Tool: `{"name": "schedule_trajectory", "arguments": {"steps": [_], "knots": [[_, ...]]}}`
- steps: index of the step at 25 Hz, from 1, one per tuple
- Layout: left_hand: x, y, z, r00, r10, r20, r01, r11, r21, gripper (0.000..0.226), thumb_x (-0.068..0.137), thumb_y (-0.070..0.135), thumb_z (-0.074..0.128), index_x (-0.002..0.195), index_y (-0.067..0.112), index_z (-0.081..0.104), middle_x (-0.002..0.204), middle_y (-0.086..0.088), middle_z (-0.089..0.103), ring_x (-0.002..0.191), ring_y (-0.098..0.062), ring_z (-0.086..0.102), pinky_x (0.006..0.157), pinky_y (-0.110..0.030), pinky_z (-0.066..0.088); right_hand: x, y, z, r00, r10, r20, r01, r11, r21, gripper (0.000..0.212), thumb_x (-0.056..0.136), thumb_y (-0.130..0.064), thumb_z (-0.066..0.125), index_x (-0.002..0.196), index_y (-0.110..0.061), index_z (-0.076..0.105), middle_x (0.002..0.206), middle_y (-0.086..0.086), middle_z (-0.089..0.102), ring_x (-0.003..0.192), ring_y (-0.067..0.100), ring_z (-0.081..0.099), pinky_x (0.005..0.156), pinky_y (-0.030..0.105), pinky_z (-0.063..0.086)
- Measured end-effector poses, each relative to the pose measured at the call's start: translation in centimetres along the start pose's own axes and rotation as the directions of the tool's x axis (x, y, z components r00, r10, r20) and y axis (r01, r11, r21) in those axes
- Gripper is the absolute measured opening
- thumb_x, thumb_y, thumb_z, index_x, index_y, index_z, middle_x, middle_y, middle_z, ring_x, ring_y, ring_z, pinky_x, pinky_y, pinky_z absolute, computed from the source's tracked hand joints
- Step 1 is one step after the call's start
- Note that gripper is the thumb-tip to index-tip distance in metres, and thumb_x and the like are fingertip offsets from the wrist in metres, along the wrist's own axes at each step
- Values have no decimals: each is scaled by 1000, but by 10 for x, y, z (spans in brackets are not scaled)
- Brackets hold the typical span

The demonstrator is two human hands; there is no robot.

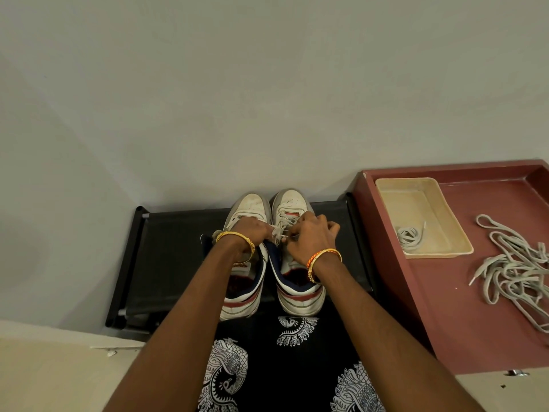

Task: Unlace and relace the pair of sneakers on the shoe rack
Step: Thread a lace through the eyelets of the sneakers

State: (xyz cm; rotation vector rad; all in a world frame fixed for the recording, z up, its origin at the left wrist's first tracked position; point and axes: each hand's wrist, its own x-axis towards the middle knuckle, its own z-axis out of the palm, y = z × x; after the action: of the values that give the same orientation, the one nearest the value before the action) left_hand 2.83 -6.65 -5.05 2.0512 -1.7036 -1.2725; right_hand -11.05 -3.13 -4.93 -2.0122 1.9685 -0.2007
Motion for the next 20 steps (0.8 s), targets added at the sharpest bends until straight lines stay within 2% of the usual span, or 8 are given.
{"name": "schedule_trajectory", "arguments": {"steps": [3,7,10,12,15,17,19,20], "knots": [[0,1,-2,999,13,45,-15,999,45,34,90,20,56,118,2,60,126,-14,56,112,-28,50,99,-33,38,3,-3,2,1000,3,4,-3,1000,-10,27,85,-34,62,110,-27,70,123,2,52,118,25,39,99,43,24],[4,-6,-8,998,49,42,-51,998,43,27,93,19,54,114,6,65,121,-11,59,97,-16,45,89,-26,35,5,-5,6,1000,10,12,-10,1000,-3,27,88,-25,61,114,-27,68,126,3,53,120,26,37,101,43,23],[7,-8,-7,993,106,59,-109,993,52,22,91,9,55,108,4,68,117,-12,62,100,-19,51,89,-26,37,5,-5,3,1000,28,13,-28,999,26,28,91,-25,58,118,-27,66,129,4,50,122,26,34,103,43,21],[5,-8,-6,992,121,30,-123,990,62,20,92,10,53,105,4,67,112,-12,63,100,-21,53,88,-27,39,-4,-4,2,995,62,-80,-59,997,40,33,88,-27,61,121,-27,61,129,5,44,121,26,32,102,42,21],[-2,-9,-13,983,141,-119,-124,982,139,17,95,15,50,103,6,62,107,-13,62,98,-26,55,84,-30,41,-32,-3,7,941,215,-260,-193,975,108,52,78,-14,68,126,-20,48,129,9,36,119,28,32,98,41,27],[-10,0,-30,936,177,-305,-143,981,129,15,94,10,47,100,6,59,104,-15,62,97,-30,55,80,-30,40,-45,0,8,888,372,-270,-324,923,207,54,76,-11,69,123,-16,44,128,12,37,116,29,36,94,40,33],[-21,20,-61,868,138,-478,-195,978,-71,16,94,6,43,89,11,57,100,-11,60,93,-27,58,75,-28,39,-45,-1,8,850,454,-267,-385,881,274,49,76,-10,68,118,-11,43,124,15,40,112,31,41,89,39,39],[-30,33,-81,851,84,-519,-249,934,-258,21,94,5,40,82,16,52,99,-8,59,87,-24,61,71,-27,41,-43,-2,9,842,468,-268,-390,872,297,47,76,-9,68,116,-10,43,122,16,41,109,31,43,86,38,41]]}}
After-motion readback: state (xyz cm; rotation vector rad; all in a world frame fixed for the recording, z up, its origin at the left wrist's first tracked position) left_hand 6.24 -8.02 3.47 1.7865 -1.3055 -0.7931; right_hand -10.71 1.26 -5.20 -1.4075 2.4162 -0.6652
